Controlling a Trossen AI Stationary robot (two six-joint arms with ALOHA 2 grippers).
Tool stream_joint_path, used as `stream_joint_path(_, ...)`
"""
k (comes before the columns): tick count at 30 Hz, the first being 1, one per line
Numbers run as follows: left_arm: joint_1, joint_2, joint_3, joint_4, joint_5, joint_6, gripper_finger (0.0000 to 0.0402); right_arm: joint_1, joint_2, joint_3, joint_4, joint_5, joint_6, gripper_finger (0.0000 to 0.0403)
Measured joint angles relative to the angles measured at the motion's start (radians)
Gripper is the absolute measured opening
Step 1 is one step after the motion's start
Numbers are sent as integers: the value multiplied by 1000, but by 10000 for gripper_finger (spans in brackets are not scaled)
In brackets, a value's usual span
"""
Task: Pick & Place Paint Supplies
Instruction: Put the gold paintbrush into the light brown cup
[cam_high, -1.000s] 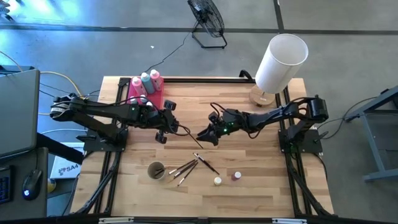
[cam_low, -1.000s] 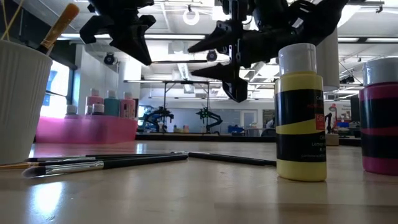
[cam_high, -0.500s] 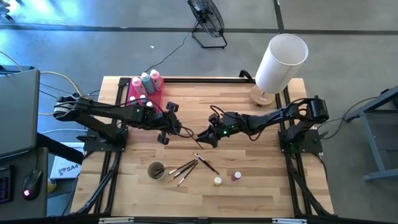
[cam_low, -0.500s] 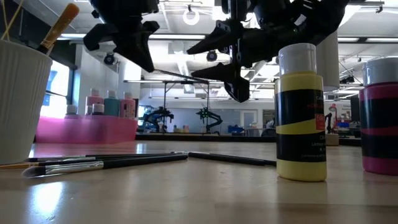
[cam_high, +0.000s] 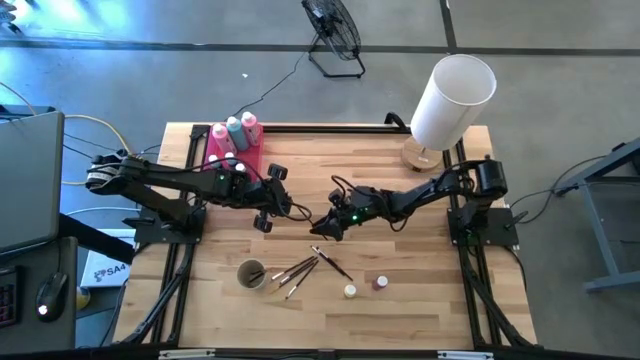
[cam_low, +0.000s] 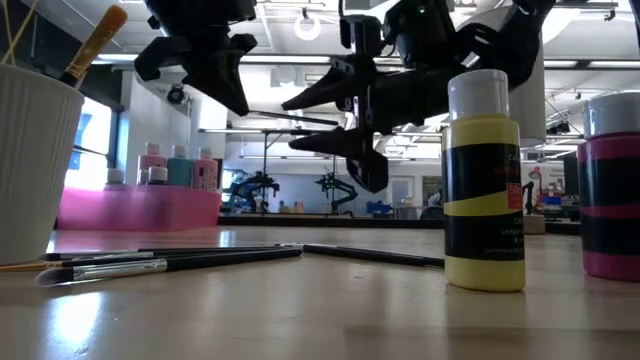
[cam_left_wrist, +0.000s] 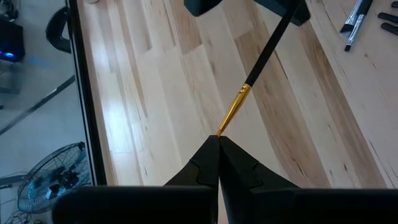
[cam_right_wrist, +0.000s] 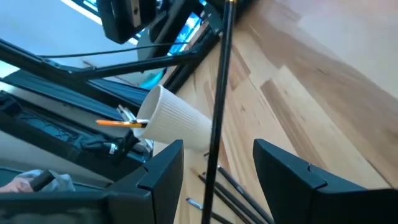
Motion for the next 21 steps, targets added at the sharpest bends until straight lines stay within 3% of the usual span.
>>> stream_joint_path(7,0,0,0,-1,1,0,0,0,1,44,-41,-6,-28,175)
stream_joint_path(15,0,0,0,-8,1,0,0,-16,0,49,-74,-10,-55,78)
stream_joint_path(21,0,-1,0,-18,4,-1,0,-42,0,49,-84,-72,-82,13)
